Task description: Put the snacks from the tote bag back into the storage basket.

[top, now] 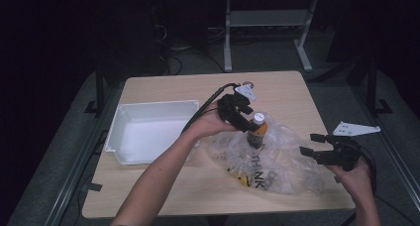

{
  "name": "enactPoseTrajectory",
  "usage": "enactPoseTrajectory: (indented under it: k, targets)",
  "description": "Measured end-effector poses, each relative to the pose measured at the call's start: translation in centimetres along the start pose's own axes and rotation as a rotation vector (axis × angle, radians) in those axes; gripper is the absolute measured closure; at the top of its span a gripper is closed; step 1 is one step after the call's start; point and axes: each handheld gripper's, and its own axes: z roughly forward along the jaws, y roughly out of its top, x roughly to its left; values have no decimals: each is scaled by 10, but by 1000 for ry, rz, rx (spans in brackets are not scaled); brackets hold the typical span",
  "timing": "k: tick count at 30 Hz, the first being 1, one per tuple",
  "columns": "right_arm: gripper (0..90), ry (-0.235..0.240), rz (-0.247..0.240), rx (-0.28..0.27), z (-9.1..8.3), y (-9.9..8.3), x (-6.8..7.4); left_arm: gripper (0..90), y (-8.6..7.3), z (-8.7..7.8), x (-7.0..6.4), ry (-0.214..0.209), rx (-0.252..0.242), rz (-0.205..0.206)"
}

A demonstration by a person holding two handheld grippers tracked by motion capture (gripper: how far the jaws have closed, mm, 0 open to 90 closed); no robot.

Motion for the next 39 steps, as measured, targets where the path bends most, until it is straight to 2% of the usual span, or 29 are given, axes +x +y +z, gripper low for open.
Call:
enactPoseTrajectory:
  k: [7,22,26,39]
  targets:
    - [267,5,-4,2,1,1,1,356,6,7,2,-21,27,17]
    - [265,6,-14,4,3,2,1,475,15,13,5,-31,62,52]
    - [265,7,-12,3,2,2,1,506,18,15,5,-27,75,73]
    - [261,11,-18,3,4,2,2,579,18,12,6,-25,78,75]
